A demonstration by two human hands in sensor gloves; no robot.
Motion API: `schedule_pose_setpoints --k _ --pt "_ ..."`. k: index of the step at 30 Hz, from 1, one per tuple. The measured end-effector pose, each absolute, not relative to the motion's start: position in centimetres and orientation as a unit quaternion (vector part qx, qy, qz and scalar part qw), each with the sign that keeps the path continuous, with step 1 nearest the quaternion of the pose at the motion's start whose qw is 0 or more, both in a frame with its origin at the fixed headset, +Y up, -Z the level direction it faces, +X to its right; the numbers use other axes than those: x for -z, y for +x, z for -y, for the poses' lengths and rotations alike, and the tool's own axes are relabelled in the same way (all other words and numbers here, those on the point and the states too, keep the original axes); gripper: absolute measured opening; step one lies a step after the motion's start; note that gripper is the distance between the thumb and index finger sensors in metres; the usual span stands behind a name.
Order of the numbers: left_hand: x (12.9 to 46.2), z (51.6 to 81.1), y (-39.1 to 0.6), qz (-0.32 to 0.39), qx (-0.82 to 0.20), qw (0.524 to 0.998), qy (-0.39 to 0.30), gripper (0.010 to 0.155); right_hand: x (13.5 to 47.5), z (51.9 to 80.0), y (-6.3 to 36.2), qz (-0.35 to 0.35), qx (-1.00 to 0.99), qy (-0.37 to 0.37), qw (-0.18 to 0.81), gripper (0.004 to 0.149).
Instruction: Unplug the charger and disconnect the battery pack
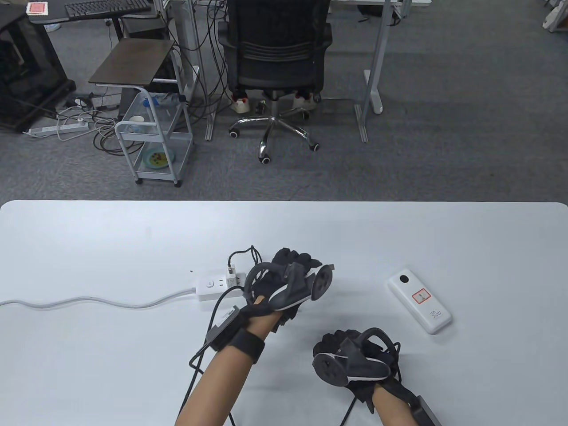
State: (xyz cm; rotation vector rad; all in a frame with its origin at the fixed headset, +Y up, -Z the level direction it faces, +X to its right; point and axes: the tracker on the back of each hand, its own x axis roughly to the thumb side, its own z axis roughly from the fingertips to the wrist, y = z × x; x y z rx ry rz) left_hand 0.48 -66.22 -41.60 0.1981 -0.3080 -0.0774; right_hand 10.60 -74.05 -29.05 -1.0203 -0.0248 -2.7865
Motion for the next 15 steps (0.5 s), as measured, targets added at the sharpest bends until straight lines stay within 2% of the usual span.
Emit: schedule_pose_setpoints --k 2,6,15 --pt "43.9 66.5 1.8 0.142 0.007 0.986 0.086 0.045 29.1 74.1 10.6 0.025 0.931 -0.357 0.077 0.035" --pt "47.4 67.6 4.0 0.131 0.010 0.989 0.069 0.045 29.1 73.9 10.9 0.023 0.927 -0.368 0.070 0.036" --pt "51.5 69.4 7.6 0.128 0.027 0.991 0.038 0.045 29.5 74.1 12.0 0.027 0.933 -0.356 0.048 0.036"
